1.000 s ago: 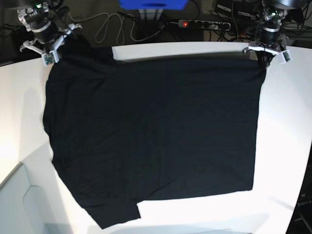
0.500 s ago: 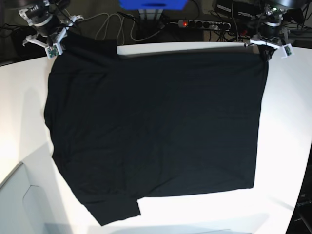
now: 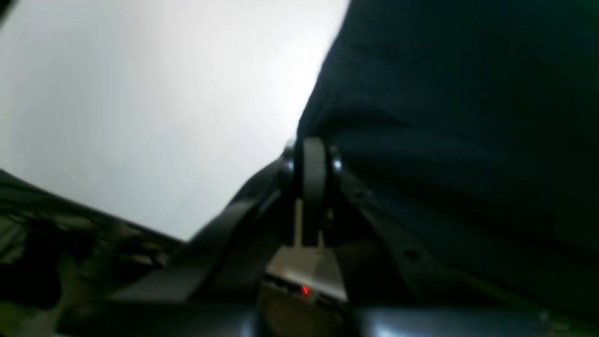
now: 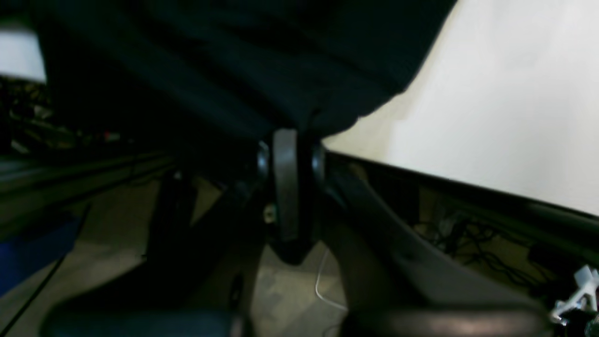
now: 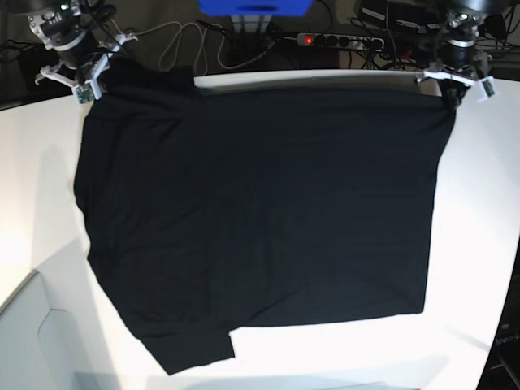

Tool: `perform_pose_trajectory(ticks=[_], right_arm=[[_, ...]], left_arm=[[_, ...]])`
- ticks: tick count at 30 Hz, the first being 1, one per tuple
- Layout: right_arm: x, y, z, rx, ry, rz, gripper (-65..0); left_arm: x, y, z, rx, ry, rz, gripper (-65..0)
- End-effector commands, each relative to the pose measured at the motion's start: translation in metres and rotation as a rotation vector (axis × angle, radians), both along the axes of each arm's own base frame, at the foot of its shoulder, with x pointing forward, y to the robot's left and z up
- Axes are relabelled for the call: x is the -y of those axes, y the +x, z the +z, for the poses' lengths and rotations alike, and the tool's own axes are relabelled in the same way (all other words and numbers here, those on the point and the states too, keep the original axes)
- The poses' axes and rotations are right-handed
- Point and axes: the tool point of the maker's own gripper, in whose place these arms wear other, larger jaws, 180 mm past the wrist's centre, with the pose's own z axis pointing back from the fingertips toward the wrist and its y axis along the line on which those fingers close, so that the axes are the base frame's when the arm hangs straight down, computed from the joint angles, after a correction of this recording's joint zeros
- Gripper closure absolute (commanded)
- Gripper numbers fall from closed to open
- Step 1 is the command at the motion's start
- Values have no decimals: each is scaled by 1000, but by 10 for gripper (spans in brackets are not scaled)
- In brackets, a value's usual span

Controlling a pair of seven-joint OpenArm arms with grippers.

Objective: Fold the T-shirt properly
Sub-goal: 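Lift the shoulder edge with both grippers and pull it toward the robot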

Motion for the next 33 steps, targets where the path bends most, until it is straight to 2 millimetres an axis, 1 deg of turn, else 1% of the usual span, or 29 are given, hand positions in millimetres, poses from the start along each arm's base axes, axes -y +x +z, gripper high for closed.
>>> perform_pose_trajectory(ticks=[1,3,6,13,16,21,24,27,31,33], right_arm=[[0,7,9,36,-4,14,0],[2,13,11,56,-7,4,0],[2,28,17,100,-6,5,0],[0,70,35,215,-4,6,-1],[-9,90,44,267,12,31,-1],[-29,125,61,349,38,78,-1],[-34,144,71,366,31,89,-1],[-29,164,76,373,20,71,-1],[-18,188,74,370,17,50,-1],[-12,196,72,367,11,46,-1]], left_arm=[[-2,3,9,26,20,-6,0],[-2,6,10,34,20,-5,0],[-4,15,11,55,20,0,0],[-3,36,19,113,15,0,0],[-3,46,24,143,14,2,0],[0,66,18,104,-33,-3,0],[2,78,21,109,-47,-7,0],[1,93,30,145,-46,-12,0],[2,105,38,181,-45,-15,0],[2,108,41,192,-45,-15,0]])
